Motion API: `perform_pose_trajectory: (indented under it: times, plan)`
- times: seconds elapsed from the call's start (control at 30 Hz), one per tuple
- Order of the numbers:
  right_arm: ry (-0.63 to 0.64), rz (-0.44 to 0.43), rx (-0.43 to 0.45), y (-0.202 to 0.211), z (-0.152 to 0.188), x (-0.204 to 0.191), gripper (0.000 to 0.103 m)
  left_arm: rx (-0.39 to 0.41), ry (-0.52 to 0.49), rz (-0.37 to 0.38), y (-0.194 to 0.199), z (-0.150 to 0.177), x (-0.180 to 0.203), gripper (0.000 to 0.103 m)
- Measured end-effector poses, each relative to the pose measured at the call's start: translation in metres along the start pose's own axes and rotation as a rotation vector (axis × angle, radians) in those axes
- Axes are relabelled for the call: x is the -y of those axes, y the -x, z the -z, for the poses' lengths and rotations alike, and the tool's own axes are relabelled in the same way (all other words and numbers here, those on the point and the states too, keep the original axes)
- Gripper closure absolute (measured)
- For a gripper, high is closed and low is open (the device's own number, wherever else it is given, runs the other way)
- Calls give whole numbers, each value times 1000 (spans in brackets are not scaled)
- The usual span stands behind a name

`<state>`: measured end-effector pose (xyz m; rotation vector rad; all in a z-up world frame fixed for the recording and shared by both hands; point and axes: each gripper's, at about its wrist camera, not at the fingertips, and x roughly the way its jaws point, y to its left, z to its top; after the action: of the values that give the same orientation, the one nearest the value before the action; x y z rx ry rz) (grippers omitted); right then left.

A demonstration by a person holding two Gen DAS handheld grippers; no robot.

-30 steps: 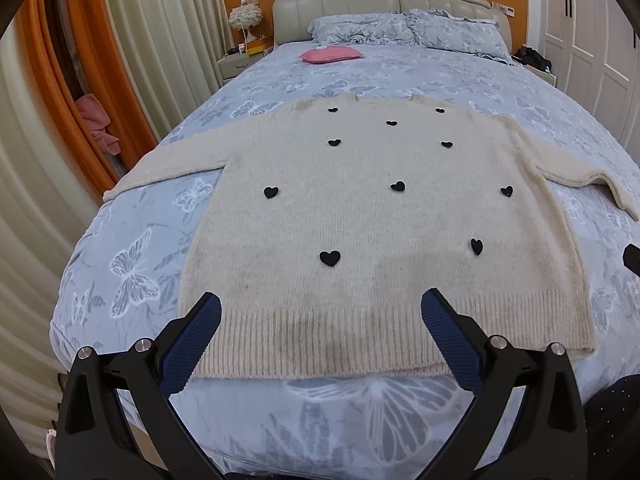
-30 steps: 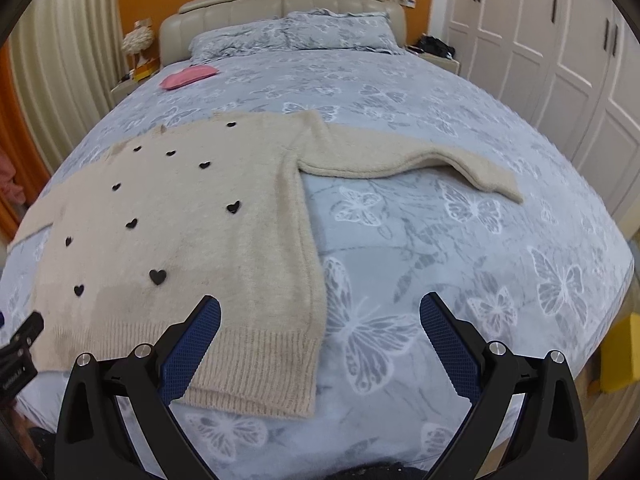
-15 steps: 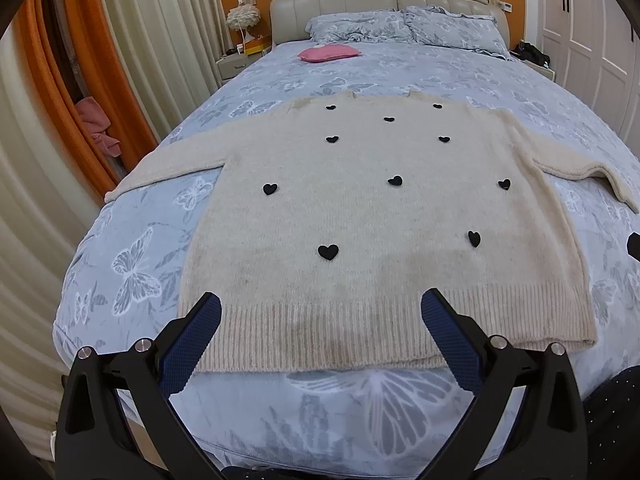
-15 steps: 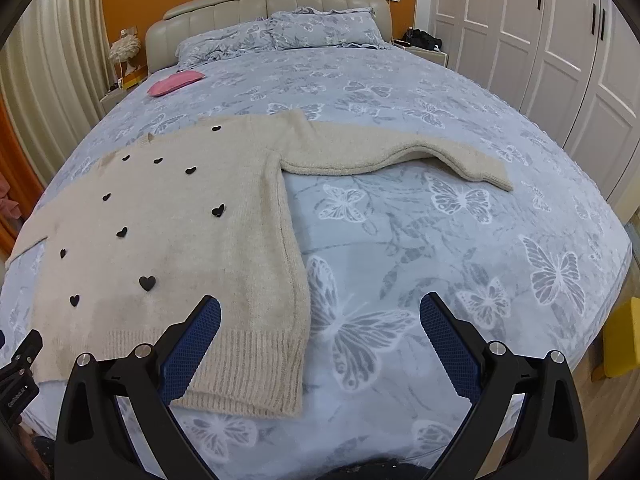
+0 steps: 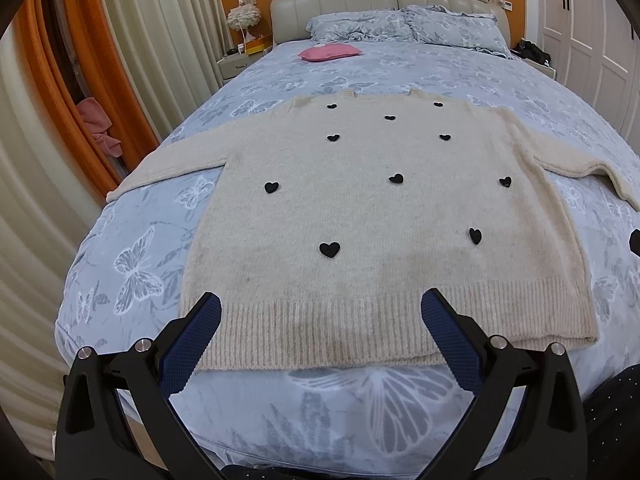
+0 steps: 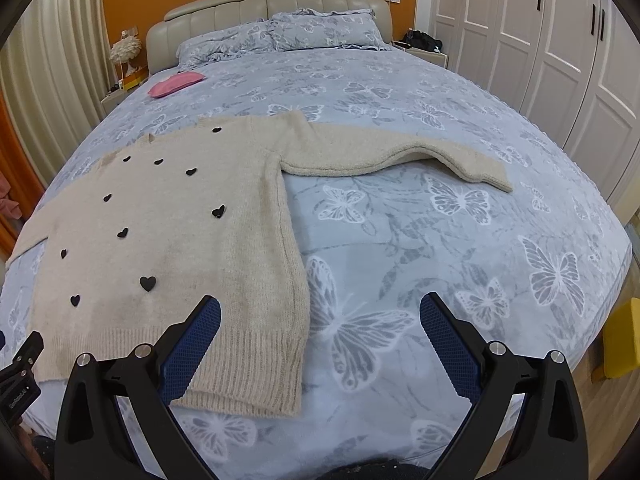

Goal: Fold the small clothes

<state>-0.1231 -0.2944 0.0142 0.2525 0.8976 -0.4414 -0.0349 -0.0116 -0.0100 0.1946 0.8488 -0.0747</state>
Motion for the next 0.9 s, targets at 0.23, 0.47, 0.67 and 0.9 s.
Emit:
perform_pose_trajectory:
  times: [0.23, 0.47, 0.67, 0.9]
  plan:
    - [2, 2, 0, 0, 0, 0, 5, -4, 13, 0, -1, -1, -5, 5]
    - [30, -19, 0, 2, -1, -6, 5, -4, 25, 4, -2, -1, -8, 5]
    - [149, -76, 29, 6, 1, -32, 5, -2, 33, 4, -1, -1, -9, 5]
    - [237, -107, 56, 12, 7, -52, 5, -5, 41, 1, -1, -1, -8, 5]
